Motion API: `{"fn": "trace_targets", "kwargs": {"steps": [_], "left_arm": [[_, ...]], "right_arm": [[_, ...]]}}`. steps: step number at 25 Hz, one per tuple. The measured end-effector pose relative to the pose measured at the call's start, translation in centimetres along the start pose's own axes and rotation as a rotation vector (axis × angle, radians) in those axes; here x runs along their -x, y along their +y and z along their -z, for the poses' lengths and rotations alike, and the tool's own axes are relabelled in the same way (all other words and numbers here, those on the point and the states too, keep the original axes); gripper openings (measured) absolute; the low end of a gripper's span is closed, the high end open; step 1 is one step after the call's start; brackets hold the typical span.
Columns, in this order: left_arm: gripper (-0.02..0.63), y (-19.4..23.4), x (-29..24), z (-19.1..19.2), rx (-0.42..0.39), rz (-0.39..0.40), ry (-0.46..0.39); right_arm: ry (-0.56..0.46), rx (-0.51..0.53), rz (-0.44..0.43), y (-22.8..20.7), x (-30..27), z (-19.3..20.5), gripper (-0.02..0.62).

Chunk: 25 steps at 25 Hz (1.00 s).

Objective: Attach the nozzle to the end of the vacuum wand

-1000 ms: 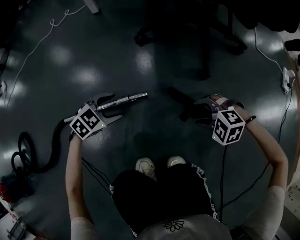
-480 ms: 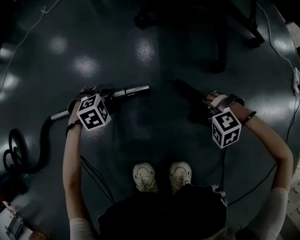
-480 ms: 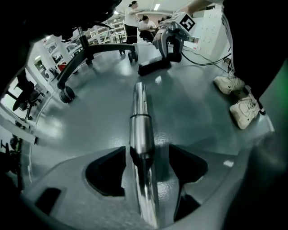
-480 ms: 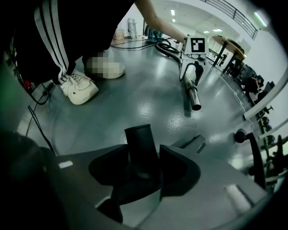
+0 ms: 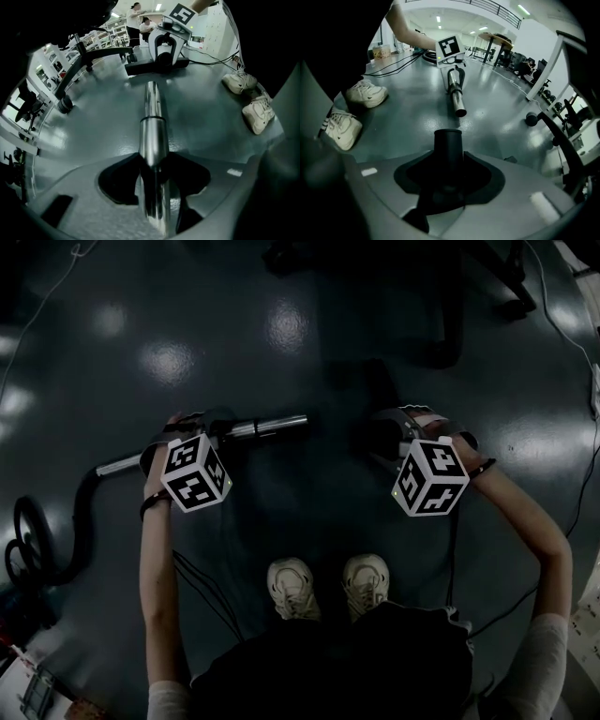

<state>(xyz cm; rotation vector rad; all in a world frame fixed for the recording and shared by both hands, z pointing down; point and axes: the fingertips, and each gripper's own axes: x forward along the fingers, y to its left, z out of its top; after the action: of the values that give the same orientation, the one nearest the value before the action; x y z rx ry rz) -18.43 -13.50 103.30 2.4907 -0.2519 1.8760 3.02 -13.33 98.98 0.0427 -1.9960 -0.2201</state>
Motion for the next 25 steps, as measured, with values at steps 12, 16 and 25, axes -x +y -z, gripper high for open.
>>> {"fn": "trace_targets", "kwargs": {"steps": [12, 16, 25], "left_arm": [[0.198, -2.7, 3.3, -3.5, -0.004, -0.022, -0.124], [0.198, -2.9, 3.0, -3.9, -0.01, -0.008, -0.132], [0.198, -4.0, 2.1, -4.6, -0.025, 0.06, -0.198]], "right_arm": [[-0.022, -0.013, 0.005, 0.3, -1.7, -4.1, 0.195], [-0.016, -0.033, 0.011, 0.4, -1.6, -4.6, 0.193], [0.172, 0.037, 0.008, 1.2, -1.3, -5.2, 0.19]]}}
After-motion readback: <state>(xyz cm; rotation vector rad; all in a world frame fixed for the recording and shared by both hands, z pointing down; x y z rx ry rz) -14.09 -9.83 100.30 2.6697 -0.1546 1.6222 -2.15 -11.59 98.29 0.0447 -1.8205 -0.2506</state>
